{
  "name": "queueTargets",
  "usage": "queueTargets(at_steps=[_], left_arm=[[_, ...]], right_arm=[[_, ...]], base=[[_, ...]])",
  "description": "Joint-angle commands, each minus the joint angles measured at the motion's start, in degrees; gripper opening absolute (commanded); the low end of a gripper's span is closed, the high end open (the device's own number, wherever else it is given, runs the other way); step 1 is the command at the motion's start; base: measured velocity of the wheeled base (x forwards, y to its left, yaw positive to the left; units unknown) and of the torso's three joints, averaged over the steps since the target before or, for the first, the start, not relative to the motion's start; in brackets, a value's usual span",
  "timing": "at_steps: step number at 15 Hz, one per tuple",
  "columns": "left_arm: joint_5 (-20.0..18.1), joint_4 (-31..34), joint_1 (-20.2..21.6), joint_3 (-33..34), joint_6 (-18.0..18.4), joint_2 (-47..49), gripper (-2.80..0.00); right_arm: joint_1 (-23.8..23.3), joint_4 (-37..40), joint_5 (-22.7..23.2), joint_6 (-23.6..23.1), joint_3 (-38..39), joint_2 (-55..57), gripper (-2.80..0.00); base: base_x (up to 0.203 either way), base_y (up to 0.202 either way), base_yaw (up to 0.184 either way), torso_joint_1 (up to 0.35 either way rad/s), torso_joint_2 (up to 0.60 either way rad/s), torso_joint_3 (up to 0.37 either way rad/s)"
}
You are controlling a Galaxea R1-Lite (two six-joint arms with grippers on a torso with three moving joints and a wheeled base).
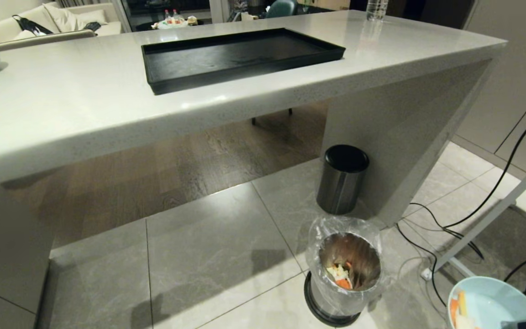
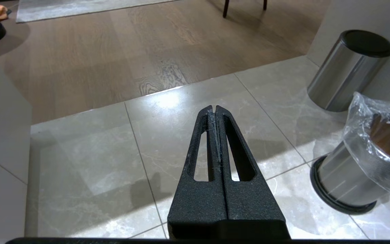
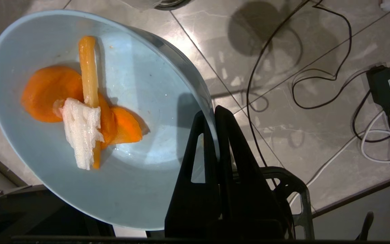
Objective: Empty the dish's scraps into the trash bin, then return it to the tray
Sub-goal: Move the bowl over the trash can
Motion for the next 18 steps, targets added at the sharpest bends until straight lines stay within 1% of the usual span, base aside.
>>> queueTargets(at_steps=[1,18], left_arm=[[0.02,-0.05,0.02,0.0,-0.06,0.06,-2.8],[0.02,-0.05,0.01,0.0,-0.06,0.03,-2.8]], right_arm=[[0.02,-0.03,-0.05,0.11,0.58,-0.66,-2.8],[0.02,-0.38,-0.05,0.02,1.81,-0.49,-2.8]], base=[[0.0,0.0,0.0,0.0,0.0,0.0],[0.0,0.0,0.0,0.0,0.0,0.0]])
